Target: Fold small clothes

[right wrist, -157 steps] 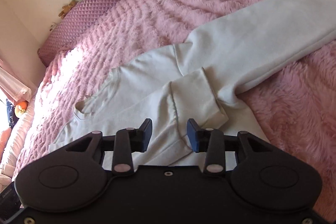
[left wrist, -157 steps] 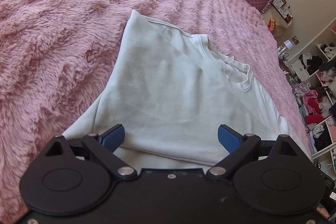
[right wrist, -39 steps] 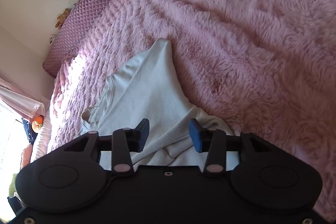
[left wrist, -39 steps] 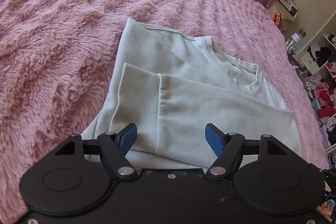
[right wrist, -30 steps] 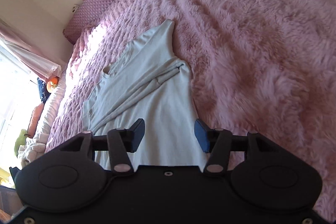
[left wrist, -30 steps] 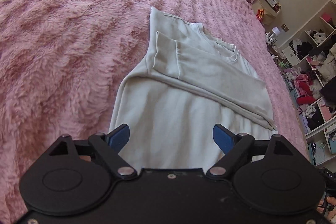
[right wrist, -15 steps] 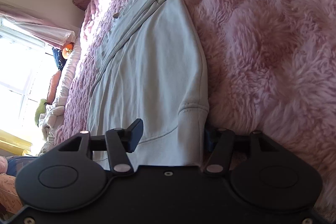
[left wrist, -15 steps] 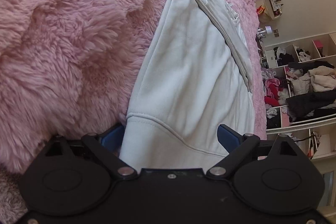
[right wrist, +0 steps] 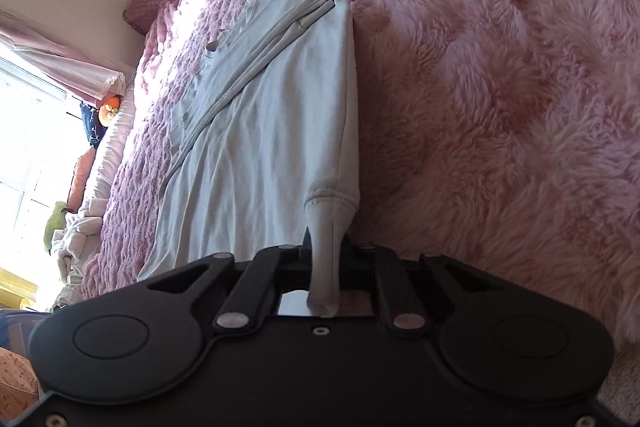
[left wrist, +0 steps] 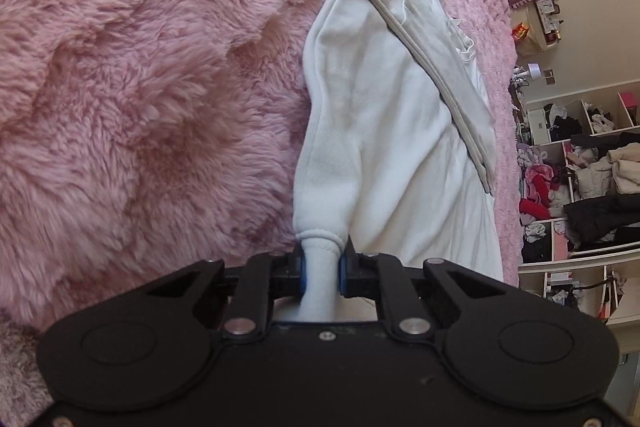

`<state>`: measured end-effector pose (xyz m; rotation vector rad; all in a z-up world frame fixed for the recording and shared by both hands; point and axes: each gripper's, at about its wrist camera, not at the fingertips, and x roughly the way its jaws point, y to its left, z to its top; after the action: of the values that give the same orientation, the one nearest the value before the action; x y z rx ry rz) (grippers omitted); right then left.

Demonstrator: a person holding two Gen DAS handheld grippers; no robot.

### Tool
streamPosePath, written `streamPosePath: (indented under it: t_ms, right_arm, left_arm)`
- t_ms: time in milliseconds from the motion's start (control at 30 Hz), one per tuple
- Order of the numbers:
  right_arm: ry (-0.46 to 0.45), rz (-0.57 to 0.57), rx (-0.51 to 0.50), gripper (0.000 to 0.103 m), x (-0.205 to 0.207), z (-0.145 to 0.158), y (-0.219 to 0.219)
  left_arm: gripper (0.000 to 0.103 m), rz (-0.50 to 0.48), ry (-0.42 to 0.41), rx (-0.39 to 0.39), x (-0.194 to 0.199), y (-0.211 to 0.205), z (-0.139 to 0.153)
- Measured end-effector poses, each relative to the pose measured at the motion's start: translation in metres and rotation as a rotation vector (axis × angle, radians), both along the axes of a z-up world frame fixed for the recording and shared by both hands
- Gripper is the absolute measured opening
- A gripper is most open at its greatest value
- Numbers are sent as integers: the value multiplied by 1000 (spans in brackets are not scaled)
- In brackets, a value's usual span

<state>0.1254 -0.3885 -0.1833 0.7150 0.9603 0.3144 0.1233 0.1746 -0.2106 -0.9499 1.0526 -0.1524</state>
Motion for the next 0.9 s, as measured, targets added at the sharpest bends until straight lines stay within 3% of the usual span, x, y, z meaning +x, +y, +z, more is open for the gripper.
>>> streamPosePath:
  t_ms: [100, 167, 233, 333, 467, 500, 600, 633, 667, 833, 867, 900]
  right_arm:
    - [-34, -11, 52, 5, -18, 17, -4]
    - [-39, -3, 58, 5, -32, 18, -5]
    - [-4, -8, 55, 5, -44, 6, -5]
    - [70, -34, 70, 5, -53, -26, -9]
    - [125, -55, 77, 13, -56, -46, -14]
    - [124, -51, 87, 17, -56, -46, -16]
    - [108, -19, 79, 36, -57, -37, -19]
    - [102, -6, 77, 41, -57, -34, -18]
    - [97, 8, 77, 45, -57, -32, -16]
    - [105, 49, 35, 46, -53, -35, -6]
    - [110, 50, 29, 46, -51, -35, -2]
    - [114, 53, 29, 46, -50, -36, 0]
  left_arm:
    - [11, -40, -74, 40, -12, 6, 30]
    - [11, -56, -82, 56, -17, 9, 35]
    - [11, -67, -65, 43, -24, 14, 25]
    - [13, -77, 3, 27, -33, 20, -13]
    - [33, -81, 39, -22, -37, 27, -42]
    - [46, -74, 28, -55, -40, 31, -41]
    - [69, -88, 12, -113, -42, 36, -40]
    - [72, -114, 15, -106, -40, 34, -38]
    - [72, -136, 17, -93, -39, 32, -37]
    - [68, -198, 10, -13, -38, 12, -34]
    - [63, -203, 11, -2, -37, 10, -33]
    - [47, -209, 15, 21, -34, 8, -32]
